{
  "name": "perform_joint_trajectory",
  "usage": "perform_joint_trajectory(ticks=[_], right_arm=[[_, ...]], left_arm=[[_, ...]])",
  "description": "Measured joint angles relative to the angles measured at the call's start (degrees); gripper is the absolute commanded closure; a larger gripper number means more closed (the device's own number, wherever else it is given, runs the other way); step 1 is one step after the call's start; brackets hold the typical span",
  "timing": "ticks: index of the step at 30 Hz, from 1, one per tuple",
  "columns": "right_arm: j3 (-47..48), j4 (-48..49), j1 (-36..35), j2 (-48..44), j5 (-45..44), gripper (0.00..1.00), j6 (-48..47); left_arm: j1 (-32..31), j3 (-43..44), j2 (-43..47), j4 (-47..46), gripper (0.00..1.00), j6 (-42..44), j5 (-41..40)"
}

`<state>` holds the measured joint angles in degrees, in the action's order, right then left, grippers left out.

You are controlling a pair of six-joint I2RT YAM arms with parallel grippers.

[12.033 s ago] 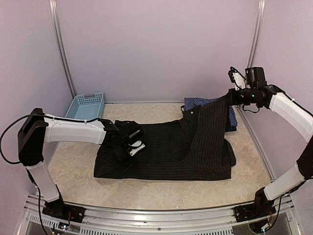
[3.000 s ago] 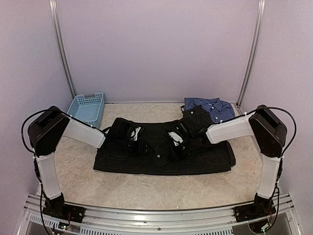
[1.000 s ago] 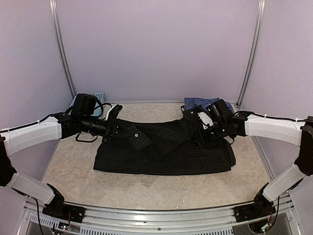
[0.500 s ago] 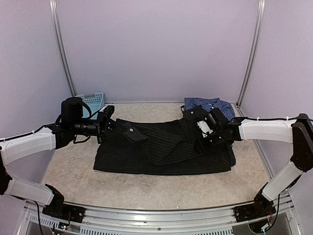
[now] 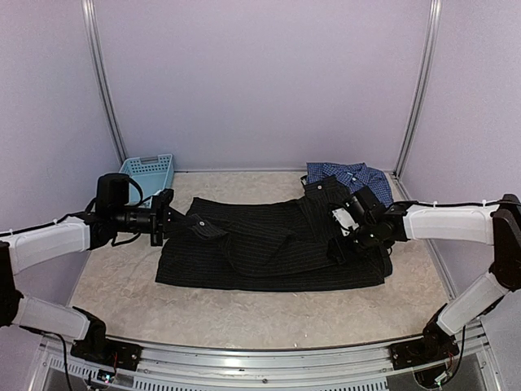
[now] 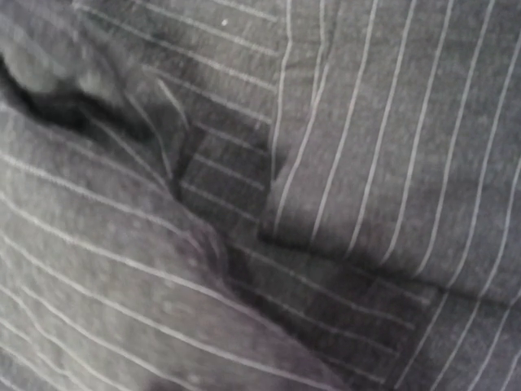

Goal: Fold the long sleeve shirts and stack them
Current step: Fold the flattened shirt at the center of the board.

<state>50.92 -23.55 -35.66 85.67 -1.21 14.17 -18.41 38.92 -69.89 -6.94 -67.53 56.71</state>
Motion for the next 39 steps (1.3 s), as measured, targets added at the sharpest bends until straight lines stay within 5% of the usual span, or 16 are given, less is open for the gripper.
perform_joint_trajectory(ticks=[22, 39], right_arm=[[-6.03, 2.03, 0.02, -0.04, 3.52, 0.44, 1.01], [-5.77, 1.81, 0.02, 0.76, 0.04, 0.43, 1.33]], left_arm=[[7.56, 4.02, -19.65, 21.33, 0.91, 30.21, -4.07], [8.44, 12.28, -23.08, 33.59, 0.84, 44.76, -19.98]])
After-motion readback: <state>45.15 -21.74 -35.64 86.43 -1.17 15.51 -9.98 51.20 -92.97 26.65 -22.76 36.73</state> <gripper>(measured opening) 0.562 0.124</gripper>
